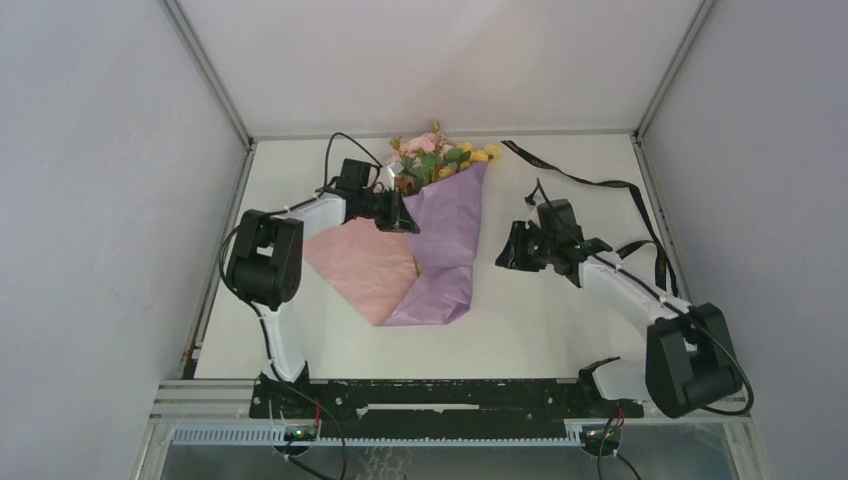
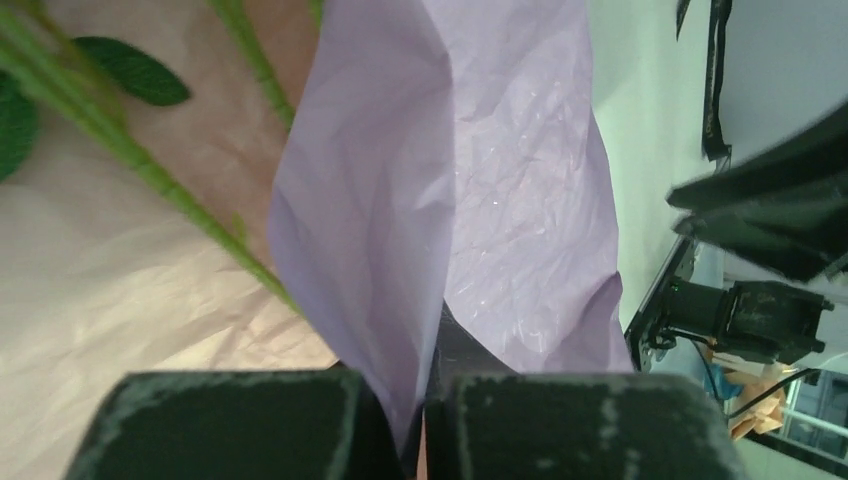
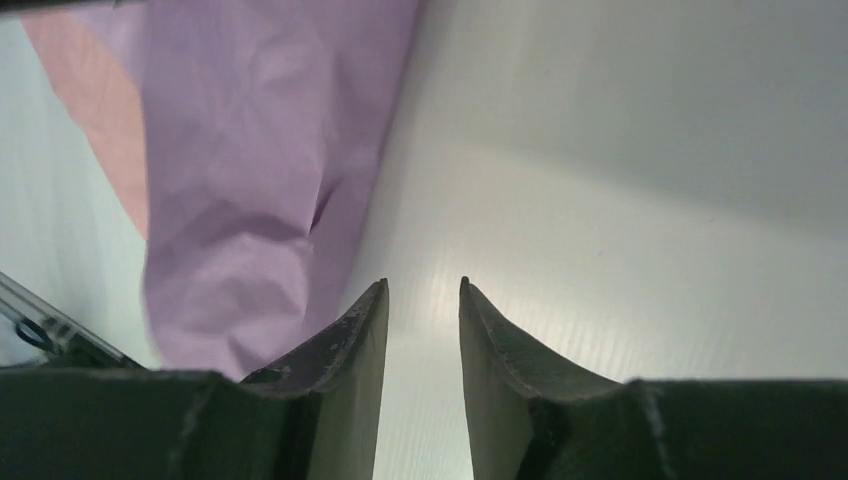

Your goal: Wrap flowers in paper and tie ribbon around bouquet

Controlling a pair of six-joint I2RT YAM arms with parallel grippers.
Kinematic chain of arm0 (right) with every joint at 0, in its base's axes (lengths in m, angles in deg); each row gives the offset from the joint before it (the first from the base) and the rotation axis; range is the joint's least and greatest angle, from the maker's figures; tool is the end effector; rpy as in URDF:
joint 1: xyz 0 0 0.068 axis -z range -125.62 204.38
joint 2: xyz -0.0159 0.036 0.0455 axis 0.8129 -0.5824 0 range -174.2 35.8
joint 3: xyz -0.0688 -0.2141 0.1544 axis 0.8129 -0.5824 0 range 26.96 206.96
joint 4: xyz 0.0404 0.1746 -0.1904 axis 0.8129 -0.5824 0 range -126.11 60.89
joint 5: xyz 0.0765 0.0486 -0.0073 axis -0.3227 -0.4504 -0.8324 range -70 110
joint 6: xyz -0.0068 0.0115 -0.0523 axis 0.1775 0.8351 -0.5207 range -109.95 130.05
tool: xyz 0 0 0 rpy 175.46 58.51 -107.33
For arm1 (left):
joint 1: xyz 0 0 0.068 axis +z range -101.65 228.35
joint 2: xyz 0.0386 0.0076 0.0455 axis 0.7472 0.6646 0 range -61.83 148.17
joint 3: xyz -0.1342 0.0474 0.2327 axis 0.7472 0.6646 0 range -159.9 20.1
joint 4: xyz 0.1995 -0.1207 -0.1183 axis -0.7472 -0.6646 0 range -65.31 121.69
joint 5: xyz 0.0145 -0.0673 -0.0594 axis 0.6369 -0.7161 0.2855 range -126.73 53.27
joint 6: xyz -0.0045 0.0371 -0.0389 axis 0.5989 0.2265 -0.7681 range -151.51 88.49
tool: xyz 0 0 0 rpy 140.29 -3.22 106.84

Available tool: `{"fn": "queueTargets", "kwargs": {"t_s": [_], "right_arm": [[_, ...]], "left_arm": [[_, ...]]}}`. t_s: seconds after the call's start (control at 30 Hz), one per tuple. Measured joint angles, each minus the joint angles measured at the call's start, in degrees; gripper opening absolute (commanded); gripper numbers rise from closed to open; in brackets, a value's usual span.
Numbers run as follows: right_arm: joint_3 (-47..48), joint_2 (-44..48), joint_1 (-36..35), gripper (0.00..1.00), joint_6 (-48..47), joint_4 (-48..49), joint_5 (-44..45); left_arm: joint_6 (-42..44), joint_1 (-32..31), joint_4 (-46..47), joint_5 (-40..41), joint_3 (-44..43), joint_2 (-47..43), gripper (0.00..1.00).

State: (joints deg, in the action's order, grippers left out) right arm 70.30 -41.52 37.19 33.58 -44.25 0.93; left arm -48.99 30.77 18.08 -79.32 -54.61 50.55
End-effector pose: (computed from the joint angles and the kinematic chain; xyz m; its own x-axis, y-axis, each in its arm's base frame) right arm 0.2537 0.0908 0.2024 -0.8553 0.1304 -0.5014 -0.1549 0.8591 0.4877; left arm 0.3872 -0.1478 0.1771 -0.8973 0.0524 -0.4382 0.3737 0.6183 -0.6914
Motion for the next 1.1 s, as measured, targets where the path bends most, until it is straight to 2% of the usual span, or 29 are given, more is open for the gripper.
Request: {"fn": "queueTargets", "kwargs": {"t_s": [0.17,0.3,0.4,0.7,0.93,1.1], "right_arm": [[1.05,5.33,-11.28,0.35,-3.13,-3.45,5.84],[2.86,3.30,-21.84,0.28,-3.56,-1.27,7.61],[3.63,-0.72,-25.75,0.25,-2.89,1.62,8.11],[3.98,-14.91,-28.28,0.21,-1.60,6.49,10.60],[3.98,-14.73,-29.22,0.23,-2.05,5.95,11.87],[3.61,-10.32,-29.46,0.23,-3.89,2.36,11.52]], "left_arm": [[-2.80,2.89,3.06,-1.16,0.92,1.88,0.00],[-3.63,3.87,4.22,-1.16,1.81,3.56,0.00],[-3.56,4.04,4.17,-1.16,2.32,3.72,0.00],[-0.24,6.67,1.07,0.48,2.32,3.69,0.00],[4.04,8.02,-4.17,4.39,2.12,3.69,0.00],[5.11,8.04,-5.97,5.49,0.44,3.76,0.00]]}}
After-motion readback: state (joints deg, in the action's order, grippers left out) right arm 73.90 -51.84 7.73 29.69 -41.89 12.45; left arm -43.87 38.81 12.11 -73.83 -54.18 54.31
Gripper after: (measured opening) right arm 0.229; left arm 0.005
